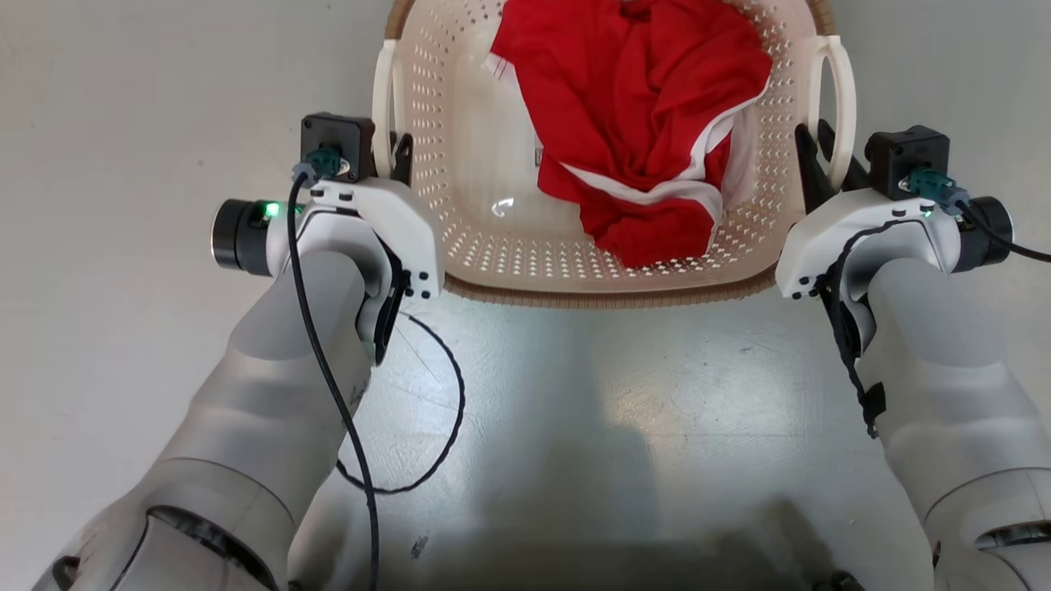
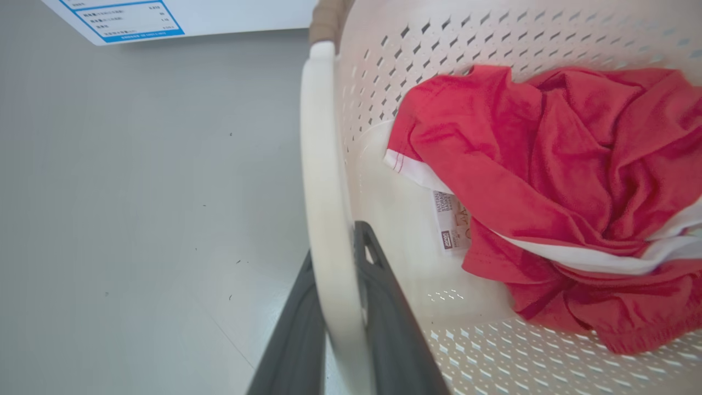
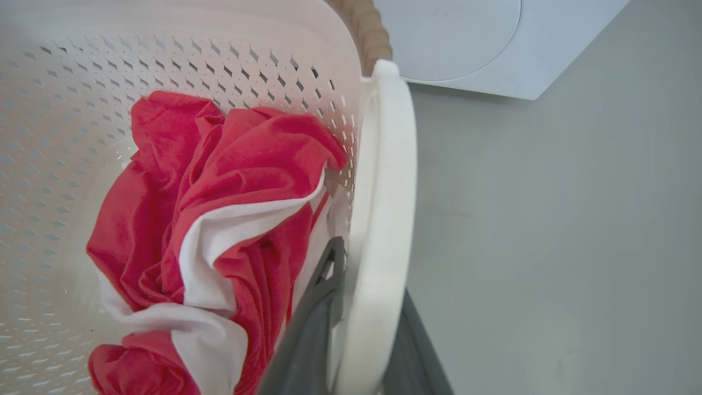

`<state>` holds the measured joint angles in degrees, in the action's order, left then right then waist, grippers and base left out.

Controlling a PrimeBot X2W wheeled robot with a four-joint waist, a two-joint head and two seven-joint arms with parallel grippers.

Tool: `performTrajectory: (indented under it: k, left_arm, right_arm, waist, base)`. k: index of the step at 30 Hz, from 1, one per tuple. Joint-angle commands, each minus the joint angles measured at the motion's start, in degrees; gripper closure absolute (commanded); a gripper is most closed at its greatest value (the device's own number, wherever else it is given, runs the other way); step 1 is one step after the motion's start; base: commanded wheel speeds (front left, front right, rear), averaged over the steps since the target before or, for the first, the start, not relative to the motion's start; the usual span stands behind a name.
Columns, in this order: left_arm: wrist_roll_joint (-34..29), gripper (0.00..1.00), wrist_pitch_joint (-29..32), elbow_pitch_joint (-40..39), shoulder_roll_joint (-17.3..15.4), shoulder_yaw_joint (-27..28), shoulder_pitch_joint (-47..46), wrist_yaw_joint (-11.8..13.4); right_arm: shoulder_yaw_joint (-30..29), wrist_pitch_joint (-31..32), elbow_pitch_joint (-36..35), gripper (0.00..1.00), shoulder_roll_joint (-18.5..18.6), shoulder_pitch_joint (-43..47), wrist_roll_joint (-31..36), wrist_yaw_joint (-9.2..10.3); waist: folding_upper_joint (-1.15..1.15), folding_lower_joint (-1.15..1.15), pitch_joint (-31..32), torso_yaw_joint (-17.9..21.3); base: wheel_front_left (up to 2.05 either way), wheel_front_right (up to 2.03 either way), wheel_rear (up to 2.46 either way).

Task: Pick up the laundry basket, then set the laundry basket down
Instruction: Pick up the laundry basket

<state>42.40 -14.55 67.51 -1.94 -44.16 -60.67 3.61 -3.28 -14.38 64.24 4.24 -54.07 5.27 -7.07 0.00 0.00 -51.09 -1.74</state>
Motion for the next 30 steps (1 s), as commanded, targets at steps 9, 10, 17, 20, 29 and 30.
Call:
performTrajectory:
  k: [9,10,17,20,29,30]
  left_arm:
    - [1.3,1.0,-0.4,0.9,-0.9,-0.6,3.1,0.3]
    - [1.5,1.0,-0.4,1.1,-0.9,-0.7,3.5,0.3]
    - [3.2,1.0,-0.4,2.1,-0.9,-1.7,8.0,0.3]
    - [3.8,1.0,-0.4,2.3,-0.9,-2.5,10.3,0.4]
    - [6.8,1.0,0.0,1.5,-0.9,-5.0,18.6,1.0]
    - [7.1,1.0,0.1,1.4,-0.9,-5.2,19.6,1.1]
  right_arm:
    - [5.4,1.0,1.7,1.0,-1.4,3.9,-2.9,-0.42]
    - [5.9,1.2,1.9,1.0,-1.4,4.2,-3.4,-0.42]
    - [10.1,3.0,3.3,1.0,-1.4,8.1,-7.2,-0.42]
    - [11.8,3.8,3.8,1.0,-1.4,10.2,-8.9,-0.42]
    - [15.9,6.8,5.1,1.0,-1.4,17.4,-13.9,-0.42]
    - [16.4,7.1,5.1,1.0,-1.4,18.2,-14.3,-0.42]
  waist:
    - [0.0,0.0,5.0,0.5]
    - [0.0,0.0,5.7,0.5]
    - [0.0,0.0,12.3,0.9]
    - [0.0,0.0,15.6,1.3]
    - [0.0,0.0,26.6,2.9]
    - [0.0,0.0,27.9,3.1]
  base:
    - [0.0,0.0,0.0]
    - [0.0,0.0,0.0]
    - [0.0,0.0,0.0]
    - [0.0,0.0,0.0]
    - [0.0,0.0,0.0]
    - [0.0,0.0,0.0]
